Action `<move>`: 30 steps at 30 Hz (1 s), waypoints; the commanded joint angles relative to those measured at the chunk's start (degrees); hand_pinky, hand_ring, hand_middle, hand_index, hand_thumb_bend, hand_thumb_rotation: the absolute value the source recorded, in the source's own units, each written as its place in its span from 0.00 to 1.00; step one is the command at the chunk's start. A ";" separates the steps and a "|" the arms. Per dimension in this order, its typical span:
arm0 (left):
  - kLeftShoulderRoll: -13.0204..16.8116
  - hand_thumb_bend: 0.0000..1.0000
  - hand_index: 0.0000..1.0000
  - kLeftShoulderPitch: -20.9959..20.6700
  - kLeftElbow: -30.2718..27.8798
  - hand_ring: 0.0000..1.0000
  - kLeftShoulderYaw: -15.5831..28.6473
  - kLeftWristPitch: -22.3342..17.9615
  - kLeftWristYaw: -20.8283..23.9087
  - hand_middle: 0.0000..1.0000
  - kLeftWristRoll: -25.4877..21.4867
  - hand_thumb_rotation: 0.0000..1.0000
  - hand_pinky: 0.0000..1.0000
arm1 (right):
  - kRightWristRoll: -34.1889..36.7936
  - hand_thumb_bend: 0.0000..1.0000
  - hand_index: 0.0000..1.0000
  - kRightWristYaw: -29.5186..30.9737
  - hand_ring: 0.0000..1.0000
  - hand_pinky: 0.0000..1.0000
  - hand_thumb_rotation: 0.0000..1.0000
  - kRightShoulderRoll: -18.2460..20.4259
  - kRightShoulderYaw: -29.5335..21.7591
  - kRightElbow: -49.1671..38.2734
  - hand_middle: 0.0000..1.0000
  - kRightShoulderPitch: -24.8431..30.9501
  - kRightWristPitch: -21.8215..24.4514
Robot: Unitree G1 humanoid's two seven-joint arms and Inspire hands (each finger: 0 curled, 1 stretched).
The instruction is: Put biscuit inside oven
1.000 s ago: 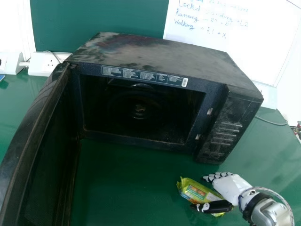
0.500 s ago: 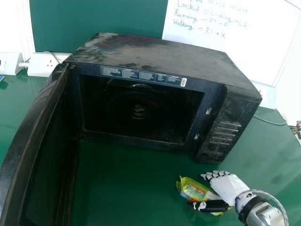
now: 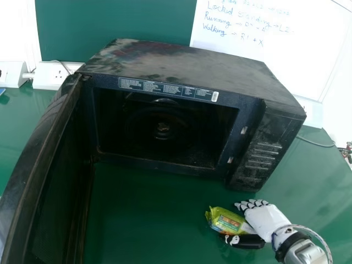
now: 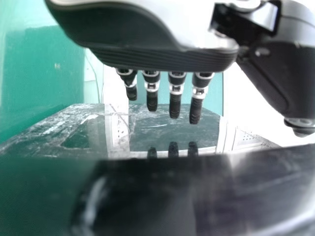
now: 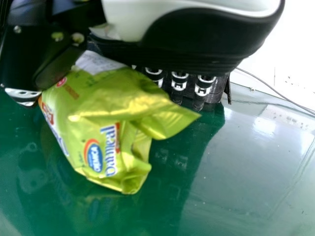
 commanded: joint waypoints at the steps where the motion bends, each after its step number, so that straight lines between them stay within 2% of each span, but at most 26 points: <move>1: -0.42 1.00 0.94 0.92 -0.71 0.90 0.48 -0.32 0.27 0.95 -0.19 1.00 1.00 | -0.66 0.88 1.00 1.74 1.00 1.00 0.83 -0.03 1.37 1.23 1.00 1.99 0.38; 5: -0.79 1.00 0.94 1.75 -2.25 0.90 0.51 0.30 1.68 0.95 1.13 1.00 1.00 | -0.55 0.86 1.00 2.12 1.00 0.98 0.82 -0.29 1.63 1.13 1.00 1.96 -0.07; 7: -1.23 1.00 0.94 1.96 -3.67 0.90 0.09 1.03 3.25 0.95 1.25 1.00 0.99 | -0.24 0.83 1.00 2.12 1.00 0.96 0.77 -0.35 1.57 1.06 1.00 2.02 -0.31; 8: -1.52 1.00 0.94 1.69 -4.08 0.90 -0.30 1.27 3.97 0.94 0.76 1.00 0.99 | -0.07 0.81 0.98 2.12 0.97 0.91 0.73 -0.33 1.51 1.01 0.97 2.07 -0.33; 11: -2.07 1.00 0.94 0.13 -3.32 0.90 -0.96 1.50 4.81 0.94 -2.35 1.00 0.99 | 0.74 0.58 0.78 1.89 0.75 0.57 0.48 -0.29 1.31 1.22 0.80 2.01 -0.65; 12: -2.47 1.00 0.94 -0.38 -3.15 0.90 -1.22 1.64 5.32 0.94 -3.39 1.00 0.99 | 1.05 0.47 0.70 1.84 0.61 0.47 0.35 -0.26 1.24 1.28 0.72 1.94 -0.74; 13: -3.05 1.00 0.94 -0.56 -3.54 0.90 -1.50 2.08 6.41 0.94 -3.85 1.00 0.98 | 1.35 0.48 0.60 1.97 0.48 0.39 0.21 -0.30 1.17 1.29 0.62 1.86 -0.84; 14: -3.54 1.00 0.95 -0.55 -4.11 0.90 -1.75 2.58 7.48 0.94 -3.99 1.00 0.98 | 1.63 0.48 0.53 2.11 0.36 0.32 0.12 -0.35 1.09 1.30 0.52 1.78 -0.92; 15: -3.81 1.00 0.95 -0.39 -4.73 0.90 -1.95 3.16 8.37 0.94 -4.09 1.00 0.98 | 1.88 0.48 0.51 2.31 0.30 0.29 0.09 -0.36 1.05 1.30 0.47 1.68 -0.83; 16: -4.05 1.00 0.95 -0.17 -5.48 0.90 -2.18 3.84 9.41 0.95 -3.99 1.00 0.99 | 2.01 0.49 0.50 2.29 0.26 0.26 0.05 -0.37 1.01 1.33 0.47 1.62 -0.79; 20: -4.40 1.00 0.95 0.38 -7.27 0.90 -2.66 5.83 11.95 0.95 -4.08 1.00 0.99 | 2.42 0.51 0.49 2.00 0.20 0.21 0.00 -0.22 0.77 1.29 0.47 1.44 -0.49; 30: -4.33 1.00 0.95 1.39 -9.16 0.90 -2.94 8.07 13.76 0.94 -4.68 0.99 0.98 | 3.26 0.51 0.48 1.24 0.20 0.18 0.00 0.10 0.84 1.93 0.48 0.71 -0.80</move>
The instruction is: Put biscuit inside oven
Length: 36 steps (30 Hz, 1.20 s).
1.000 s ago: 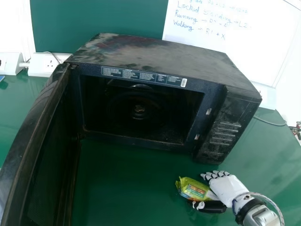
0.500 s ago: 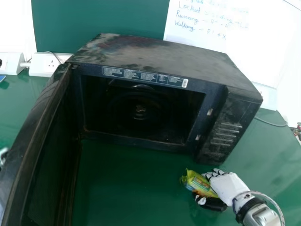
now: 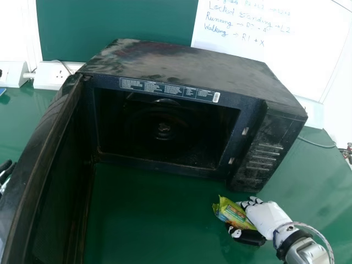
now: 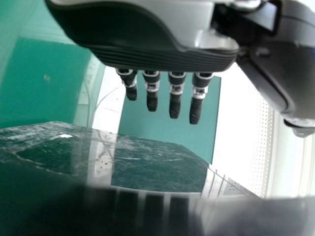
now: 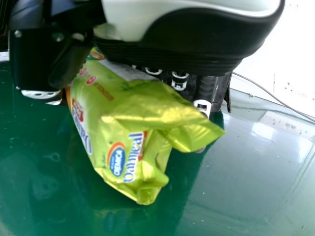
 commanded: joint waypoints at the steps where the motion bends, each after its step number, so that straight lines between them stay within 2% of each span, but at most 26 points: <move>1: -0.26 1.00 0.95 1.03 -0.87 0.90 -0.47 0.75 0.32 0.94 -0.72 1.00 0.98 | 0.59 0.51 0.48 1.53 0.19 0.18 0.00 0.15 1.28 1.37 0.48 1.58 -0.51; 14: 0.18 1.00 0.94 1.23 -0.97 0.90 -0.41 1.51 -0.10 0.94 -1.87 1.00 0.99 | 3.79 0.51 0.48 -0.90 0.15 0.17 0.00 0.29 -1.10 -0.77 0.48 1.88 -2.38; 23: 0.14 1.00 0.93 0.87 -0.23 0.88 -0.08 1.16 -1.26 0.92 -1.74 1.00 0.96 | 8.56 0.51 0.49 -5.04 0.16 0.18 0.00 1.92 -5.13 -3.48 0.47 3.34 -7.41; 27: 0.05 1.00 0.93 1.03 -0.52 0.89 -0.23 1.43 -1.05 0.93 -1.99 1.00 0.97 | 10.11 0.51 0.48 -4.73 0.16 0.17 0.00 2.99 -5.79 -4.64 0.47 2.96 -7.81; 36: -0.18 1.00 0.91 0.94 -0.55 0.87 -0.66 1.00 -1.46 0.91 -1.76 1.00 0.89 | 13.32 0.51 0.48 -5.92 0.16 0.17 0.00 5.51 -5.92 -4.95 0.48 0.58 -10.93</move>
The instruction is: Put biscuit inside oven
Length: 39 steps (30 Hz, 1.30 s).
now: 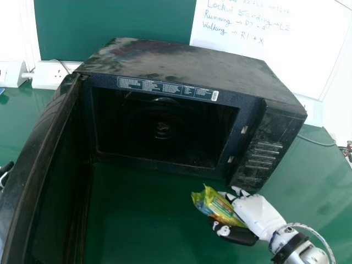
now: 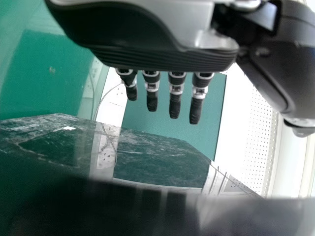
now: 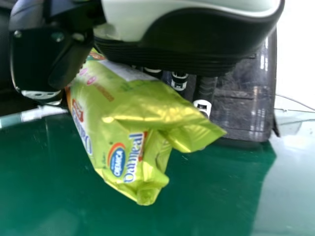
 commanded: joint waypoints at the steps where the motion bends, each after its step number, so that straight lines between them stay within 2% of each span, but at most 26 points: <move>1: -0.34 1.00 0.91 0.44 -0.22 0.87 -0.54 -0.35 -0.54 0.91 0.28 1.00 0.89 | 1.16 0.51 0.48 -1.09 0.16 0.17 0.00 0.80 -0.62 -0.62 0.47 -1.11 -0.92; 15: -0.82 1.00 0.90 0.62 -0.14 0.87 -0.62 -0.39 -1.30 0.91 0.65 1.00 0.88 | 0.25 0.51 0.49 0.19 0.14 0.16 0.00 2.51 2.42 -1.83 0.47 -6.97 -3.25; 28: -1.38 1.00 0.91 0.97 -0.16 0.87 -0.83 -0.57 -1.81 0.92 1.11 1.00 0.86 | -3.21 0.51 0.49 2.58 0.14 0.17 0.00 5.94 8.01 -0.96 0.47 -16.56 -0.18; 39: -1.67 1.00 0.90 2.06 -1.43 0.84 -1.34 0.12 -1.41 0.89 1.03 1.00 0.82 | -5.35 0.51 0.49 1.55 0.13 0.16 0.00 9.32 12.22 3.85 0.47 -23.72 -1.10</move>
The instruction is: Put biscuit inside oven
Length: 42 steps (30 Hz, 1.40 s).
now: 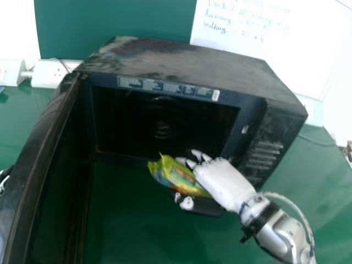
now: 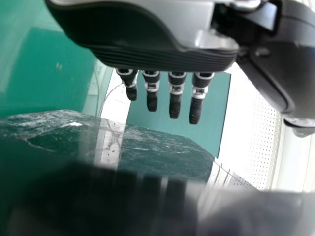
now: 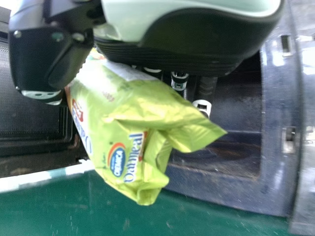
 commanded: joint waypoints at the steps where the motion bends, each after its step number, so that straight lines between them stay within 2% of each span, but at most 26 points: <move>1: 0.05 1.00 0.90 1.05 -1.17 0.84 -0.34 0.35 0.31 0.89 0.09 1.00 0.83 | -0.06 0.51 0.49 -0.16 0.13 0.16 0.00 0.61 0.78 0.63 0.47 -2.05 -0.06; 7: 0.29 1.00 0.90 1.50 -1.03 0.82 -0.26 -0.05 -0.12 0.89 -0.21 1.00 0.80 | -1.22 0.51 0.49 -0.66 0.14 0.17 0.00 2.88 3.14 4.38 0.47 -6.90 0.18; 12: 0.46 1.00 0.90 1.35 -0.37 0.85 0.09 -0.18 -0.54 0.89 -0.62 1.00 0.83 | -0.41 0.51 0.49 1.39 0.13 0.17 0.00 4.44 4.81 9.69 0.47 -12.12 1.73; 19: 0.36 0.92 0.89 0.34 0.65 0.86 -0.10 -0.74 -1.19 0.89 -0.42 1.00 0.81 | -1.40 0.51 0.49 -1.76 0.13 0.16 0.00 6.97 6.66 20.58 0.47 -19.64 1.98; 29: 0.32 0.90 0.89 0.76 -0.23 0.85 -0.41 -0.10 -0.55 0.88 -0.52 1.00 0.82 | -2.22 0.51 0.49 -6.07 0.09 0.14 0.00 8.74 9.11 31.50 0.47 -25.97 1.36; 37: 0.27 0.91 0.91 1.08 0.32 0.86 -0.43 -0.53 -1.73 0.90 -0.63 1.00 0.82 | -0.92 0.51 0.49 -7.89 0.13 0.16 0.00 9.94 10.10 40.00 0.46 -31.01 0.04; 42: 0.23 0.92 0.91 1.76 -0.31 0.85 -0.74 0.50 -1.05 0.90 -1.06 1.00 0.83 | -1.32 0.51 0.49 -9.73 0.11 0.15 0.00 11.45 11.33 45.65 0.46 -35.00 -0.60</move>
